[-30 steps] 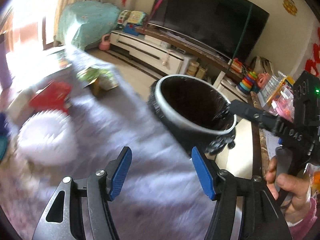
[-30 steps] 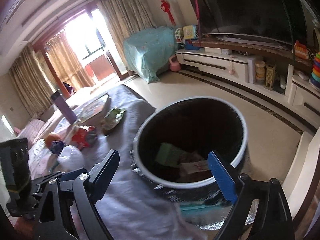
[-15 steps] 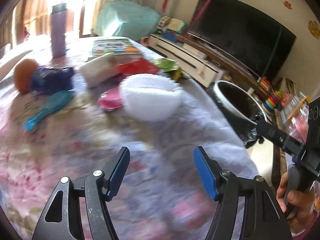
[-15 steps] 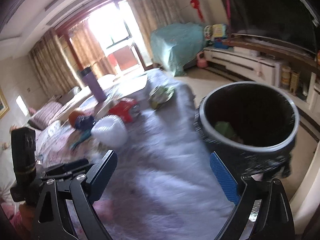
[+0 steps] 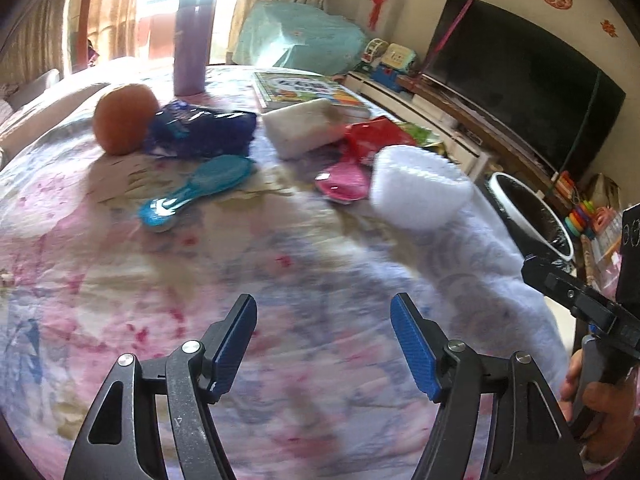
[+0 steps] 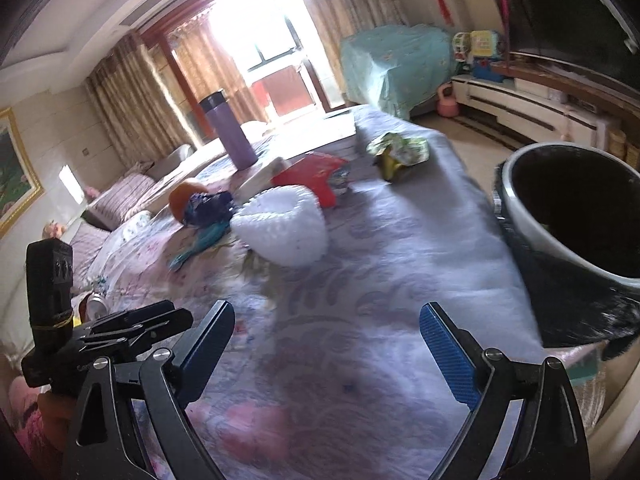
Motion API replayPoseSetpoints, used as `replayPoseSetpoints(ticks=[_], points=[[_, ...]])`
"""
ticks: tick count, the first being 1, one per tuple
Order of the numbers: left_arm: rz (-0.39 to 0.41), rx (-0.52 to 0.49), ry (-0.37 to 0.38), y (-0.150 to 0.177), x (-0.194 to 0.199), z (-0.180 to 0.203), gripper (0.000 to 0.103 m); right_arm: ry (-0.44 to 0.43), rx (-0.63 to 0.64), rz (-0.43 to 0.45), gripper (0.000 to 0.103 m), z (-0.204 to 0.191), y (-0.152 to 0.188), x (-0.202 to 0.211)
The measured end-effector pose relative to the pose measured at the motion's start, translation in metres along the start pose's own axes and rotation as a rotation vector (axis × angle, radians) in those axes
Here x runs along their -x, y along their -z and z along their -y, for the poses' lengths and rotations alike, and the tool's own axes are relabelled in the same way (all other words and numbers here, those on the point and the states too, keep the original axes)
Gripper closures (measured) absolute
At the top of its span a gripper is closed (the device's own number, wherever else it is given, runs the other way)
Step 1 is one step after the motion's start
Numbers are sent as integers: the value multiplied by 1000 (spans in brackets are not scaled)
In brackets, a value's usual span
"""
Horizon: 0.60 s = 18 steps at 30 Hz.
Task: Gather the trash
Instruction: 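Move both open grippers back over the trash on the bed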
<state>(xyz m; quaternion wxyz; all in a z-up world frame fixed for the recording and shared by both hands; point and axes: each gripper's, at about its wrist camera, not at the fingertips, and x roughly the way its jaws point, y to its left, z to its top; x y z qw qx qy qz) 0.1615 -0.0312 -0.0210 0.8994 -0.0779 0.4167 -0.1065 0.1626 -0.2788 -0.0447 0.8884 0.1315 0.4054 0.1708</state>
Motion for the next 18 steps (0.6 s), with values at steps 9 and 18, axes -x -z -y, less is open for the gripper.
replayPoseSetpoints(ticks=[9, 18], points=[[2, 22, -62, -8, -3, -30, 34, -12, 48, -8, 8, -19, -10, -22], [22, -25, -141, -37, -14, -45, 21, -3, 92, -34, 8, -29, -19, -48]])
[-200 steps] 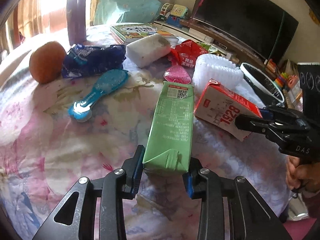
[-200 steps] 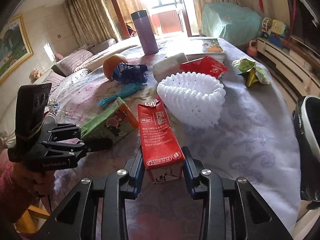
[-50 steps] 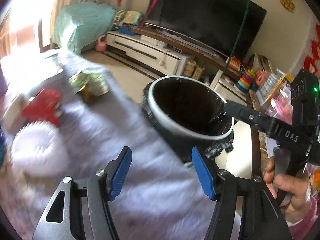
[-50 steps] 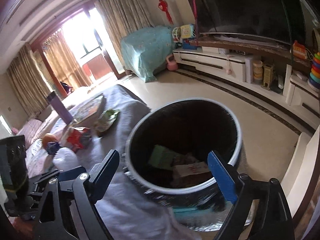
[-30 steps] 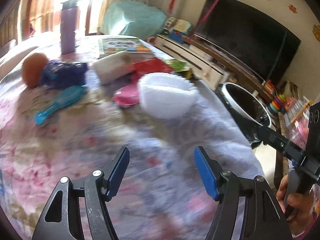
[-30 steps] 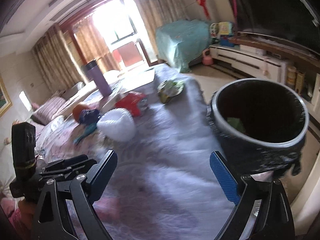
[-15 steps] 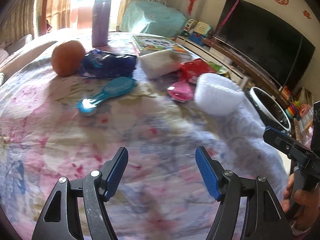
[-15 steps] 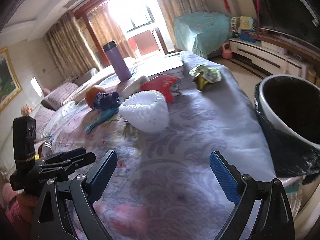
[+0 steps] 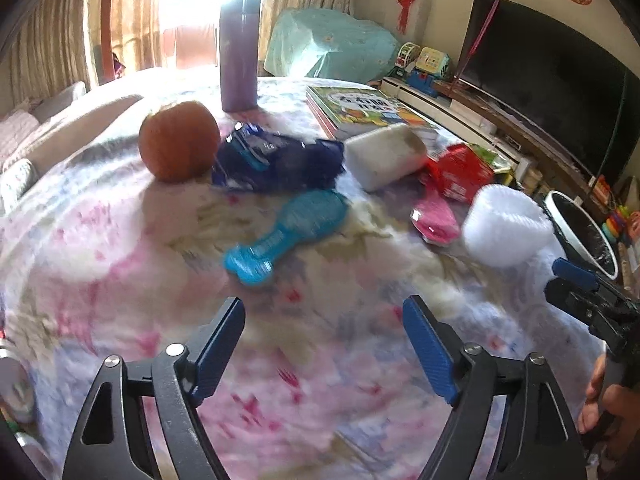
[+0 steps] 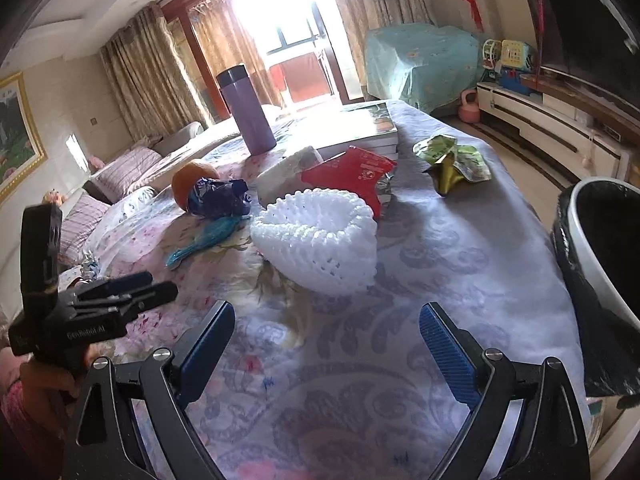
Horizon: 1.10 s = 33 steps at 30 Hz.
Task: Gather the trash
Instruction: 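Move both open grippers back over the trash on the bed, then grasp the blue hairbrush with the left gripper while the right gripper grasps the white foam net, then carry the blue hairbrush and white foam net in both grippers over the bin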
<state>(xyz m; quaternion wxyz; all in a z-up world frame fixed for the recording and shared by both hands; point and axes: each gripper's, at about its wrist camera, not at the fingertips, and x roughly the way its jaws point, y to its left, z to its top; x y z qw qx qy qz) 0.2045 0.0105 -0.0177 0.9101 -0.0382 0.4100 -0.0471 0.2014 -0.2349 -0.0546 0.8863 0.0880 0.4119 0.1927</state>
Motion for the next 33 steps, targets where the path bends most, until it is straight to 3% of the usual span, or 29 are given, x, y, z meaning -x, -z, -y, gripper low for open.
replayPoseSetpoints(ticks=[5, 13, 14, 15, 17, 19, 20, 21, 24, 27, 33], points=[[-21, -50, -30, -17, -26, -5, 20, 5, 26, 3, 8, -3, -9, -9], [-18, -67, 8, -35, -59, -17, 21, 15, 64, -5, 9, -7, -23, -30], [-23, -73, 15, -36, -63, -16, 24, 19, 67, -7, 9, -7, -24, -32], [-29, -84, 21, -36, -67, -14, 33, 27, 70, -8, 11, -7, -24, -34], [-54, -112, 32, -36, -75, -9, 46, 36, 71, -13, 23, -7, -24, -36], [-61, -135, 25, -37, -78, -4, 51, 31, 66, -20, 38, -6, -24, -36], [-60, -145, 34, -37, -79, -2, 61, 32, 62, -17, 42, -5, -24, -35], [-60, -151, 45, -38, -79, -1, 73, 31, 56, -13, 52, -4, -23, -33], [-59, -152, 57, -38, -76, 3, 80, 33, 32, -12, 74, 0, -21, -29], [-53, -136, 84, -34, -68, 6, 81, 30, 9, -5, 80, 4, -16, -22], [-57, -91, 156, -16, -51, 17, 82, 19, -14, 11, 82, 8, -5, -4]])
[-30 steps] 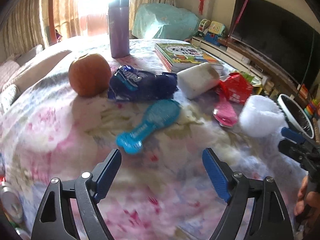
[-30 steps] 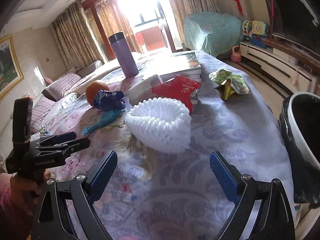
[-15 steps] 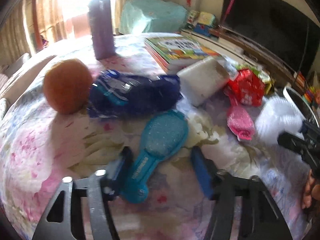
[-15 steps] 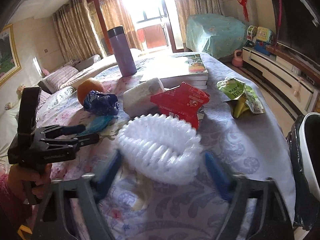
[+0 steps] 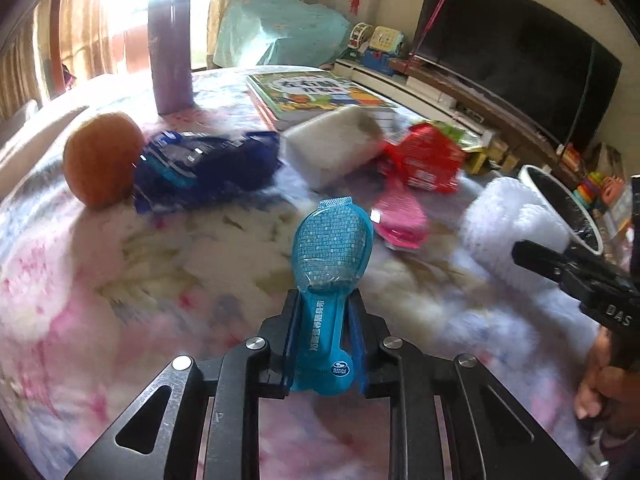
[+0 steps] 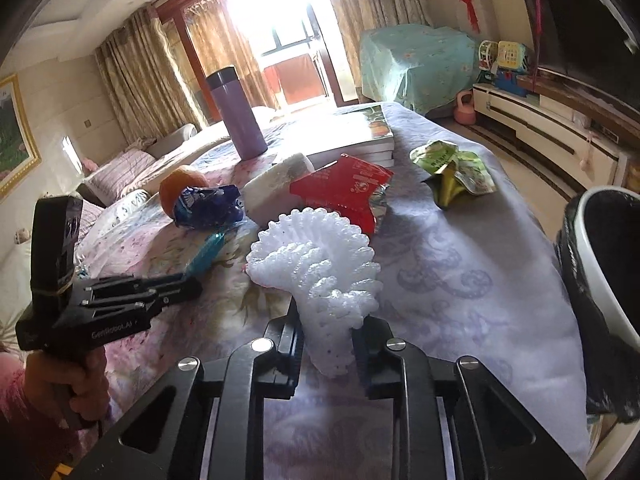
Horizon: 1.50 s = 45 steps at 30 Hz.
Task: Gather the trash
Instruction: 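Carry the blue hairbrush and white foam net in both grippers over the bin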
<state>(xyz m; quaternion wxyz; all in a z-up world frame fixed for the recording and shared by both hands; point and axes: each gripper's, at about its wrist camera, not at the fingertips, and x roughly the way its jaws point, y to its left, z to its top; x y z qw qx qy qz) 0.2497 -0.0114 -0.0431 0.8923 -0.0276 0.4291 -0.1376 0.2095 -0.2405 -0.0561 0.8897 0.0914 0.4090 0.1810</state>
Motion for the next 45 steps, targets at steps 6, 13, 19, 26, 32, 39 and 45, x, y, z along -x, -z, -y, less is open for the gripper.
replayPoseSetpoints(ticks=[6, 13, 19, 26, 32, 39, 45], points=[[-1, -4, 65, 12, 10, 26, 82, -4, -33, 20, 82, 8, 6, 19], [-6, -36, 114, 17, 16, 58, 82, 14, -53, 36, 82, 17, 15, 40], [-12, -65, 151, 16, 16, 85, 82, 44, -80, 52, 82, 32, 20, 59], [-20, -107, 189, 14, 9, 115, 82, 86, -107, 69, 82, 52, 26, 78], [-27, -143, 209, 7, 1, 138, 82, 122, -141, 83, 82, 71, 32, 93], [-30, -170, 227, -2, -8, 154, 82, 149, -168, 110, 82, 87, 35, 110], [-23, -201, 239, -9, -12, 174, 82, 177, -194, 135, 82, 102, 34, 123]])
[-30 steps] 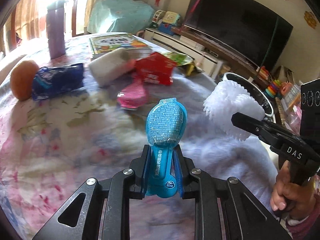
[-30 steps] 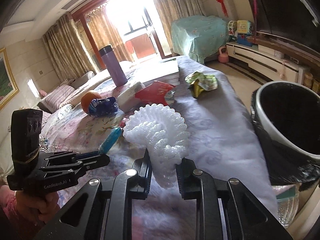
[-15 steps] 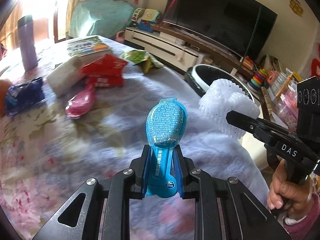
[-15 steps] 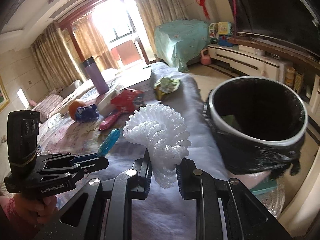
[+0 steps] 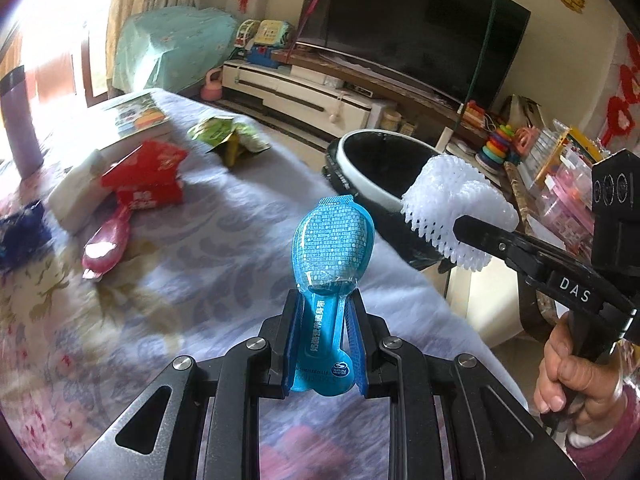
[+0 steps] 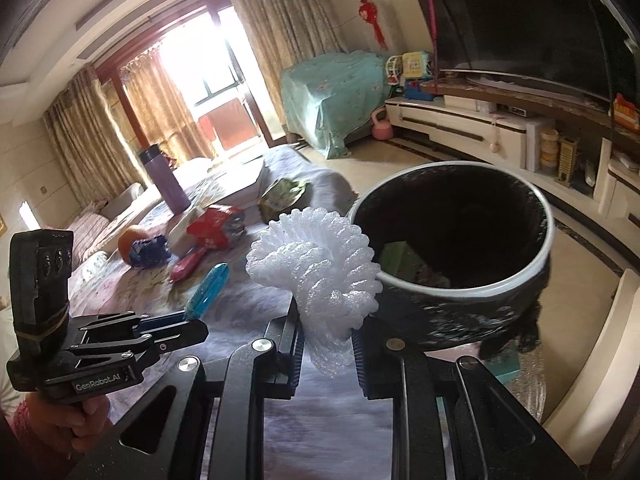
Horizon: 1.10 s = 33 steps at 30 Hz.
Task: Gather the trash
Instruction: 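Carry the blue hairbrush and white foam net in both grippers over the bin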
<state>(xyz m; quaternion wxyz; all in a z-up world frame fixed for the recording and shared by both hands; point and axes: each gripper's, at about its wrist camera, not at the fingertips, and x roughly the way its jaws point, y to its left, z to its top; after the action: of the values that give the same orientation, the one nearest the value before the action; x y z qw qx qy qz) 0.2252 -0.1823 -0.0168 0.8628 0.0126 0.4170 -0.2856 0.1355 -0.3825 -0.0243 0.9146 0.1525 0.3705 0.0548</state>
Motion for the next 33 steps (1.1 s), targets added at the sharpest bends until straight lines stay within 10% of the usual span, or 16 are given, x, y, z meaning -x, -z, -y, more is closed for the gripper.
replayPoseSetpoints(ticks=[33], points=[[-43, -105, 36, -80, -74, 62, 82, 107, -89, -35, 82, 84, -50, -1]])
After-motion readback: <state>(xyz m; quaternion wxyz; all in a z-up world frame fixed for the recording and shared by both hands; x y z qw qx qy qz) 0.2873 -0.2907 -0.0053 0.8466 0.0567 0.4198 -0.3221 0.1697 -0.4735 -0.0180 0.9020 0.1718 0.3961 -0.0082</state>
